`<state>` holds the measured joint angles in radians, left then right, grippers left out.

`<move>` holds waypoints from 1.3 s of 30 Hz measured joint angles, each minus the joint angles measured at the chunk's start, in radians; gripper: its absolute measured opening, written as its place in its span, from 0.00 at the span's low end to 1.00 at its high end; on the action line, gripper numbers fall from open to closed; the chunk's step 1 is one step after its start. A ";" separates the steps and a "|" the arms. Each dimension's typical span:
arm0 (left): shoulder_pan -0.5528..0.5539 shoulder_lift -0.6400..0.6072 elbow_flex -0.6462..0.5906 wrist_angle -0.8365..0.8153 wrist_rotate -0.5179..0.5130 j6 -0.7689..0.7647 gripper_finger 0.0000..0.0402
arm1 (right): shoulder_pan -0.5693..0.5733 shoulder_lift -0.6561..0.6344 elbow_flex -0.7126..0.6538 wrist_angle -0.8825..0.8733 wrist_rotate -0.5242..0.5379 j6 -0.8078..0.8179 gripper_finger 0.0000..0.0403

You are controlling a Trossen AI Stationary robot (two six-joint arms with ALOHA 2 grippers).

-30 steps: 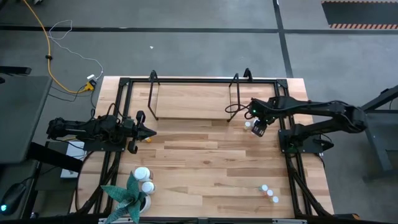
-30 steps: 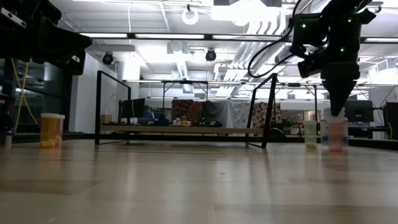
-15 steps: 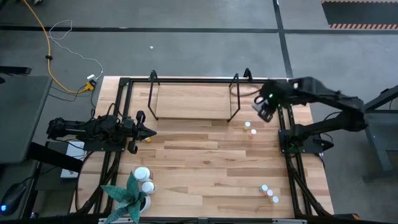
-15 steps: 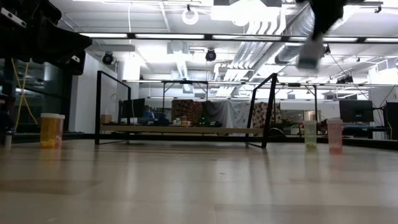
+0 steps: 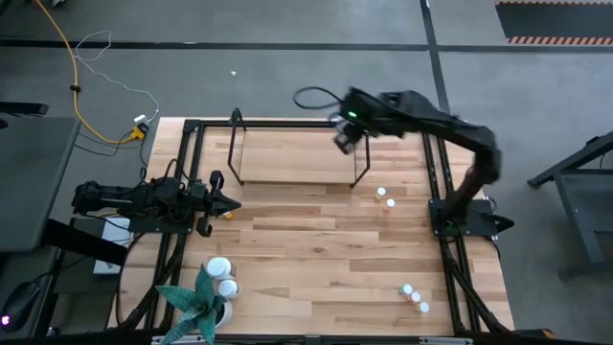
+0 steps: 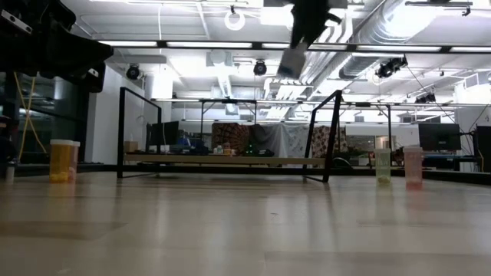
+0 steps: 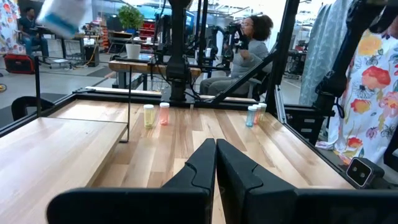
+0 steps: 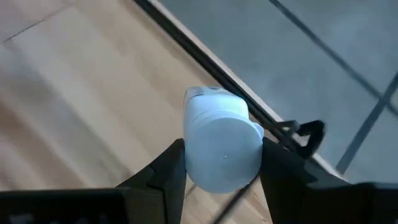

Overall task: Pick and place medicine bottles onto shelf by color
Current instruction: Put the white and blue pill bottle on the shelf

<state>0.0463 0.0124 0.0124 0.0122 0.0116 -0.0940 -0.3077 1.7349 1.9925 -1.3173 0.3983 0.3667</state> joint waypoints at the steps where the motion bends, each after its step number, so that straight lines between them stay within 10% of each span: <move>1: 0.000 0.000 0.000 0.000 0.000 0.000 0.01 | -0.021 0.037 0.020 -0.002 -0.016 0.018 0.37; 11: 0.000 0.000 0.000 0.000 0.000 0.000 0.01 | -0.161 0.274 0.037 -0.060 -0.145 0.155 0.37; 39: 0.000 0.000 0.000 0.000 0.000 0.000 0.01 | -0.153 0.420 0.020 -0.014 -0.148 0.631 0.37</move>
<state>0.0461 0.0126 0.0124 0.0120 0.0114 -0.0940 -0.4604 2.1549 2.0129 -1.3315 0.2504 0.9980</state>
